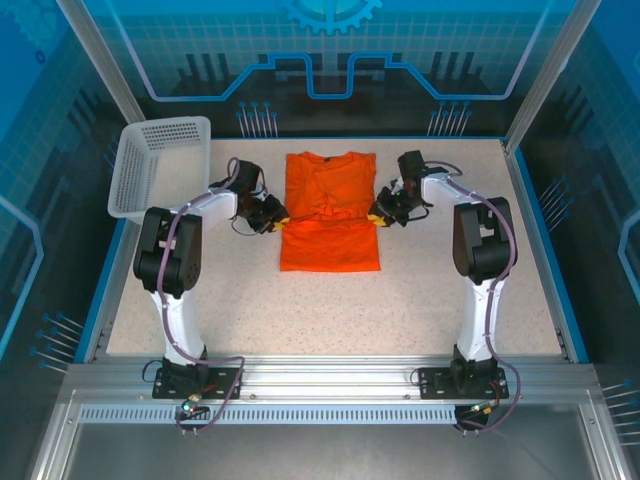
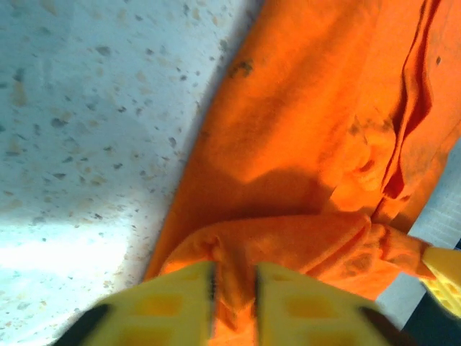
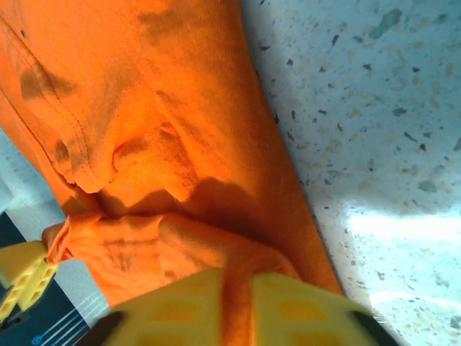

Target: Fold and stack the t-shirts

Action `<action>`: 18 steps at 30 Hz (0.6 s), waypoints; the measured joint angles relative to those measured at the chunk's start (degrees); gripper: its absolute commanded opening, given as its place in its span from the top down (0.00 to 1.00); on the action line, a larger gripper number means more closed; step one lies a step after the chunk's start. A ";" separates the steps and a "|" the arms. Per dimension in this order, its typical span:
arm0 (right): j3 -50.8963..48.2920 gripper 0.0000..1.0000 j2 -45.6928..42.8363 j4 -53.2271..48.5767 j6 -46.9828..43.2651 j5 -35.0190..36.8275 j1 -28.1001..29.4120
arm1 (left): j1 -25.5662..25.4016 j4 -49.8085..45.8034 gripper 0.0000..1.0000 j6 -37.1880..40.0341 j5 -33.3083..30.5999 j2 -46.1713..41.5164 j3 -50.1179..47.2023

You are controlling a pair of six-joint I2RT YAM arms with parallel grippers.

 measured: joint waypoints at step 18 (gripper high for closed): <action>-24.39 0.83 -25.22 12.22 0.55 2.95 5.86 | -10.64 2.43 0.74 0.04 -8.22 -23.39 -9.68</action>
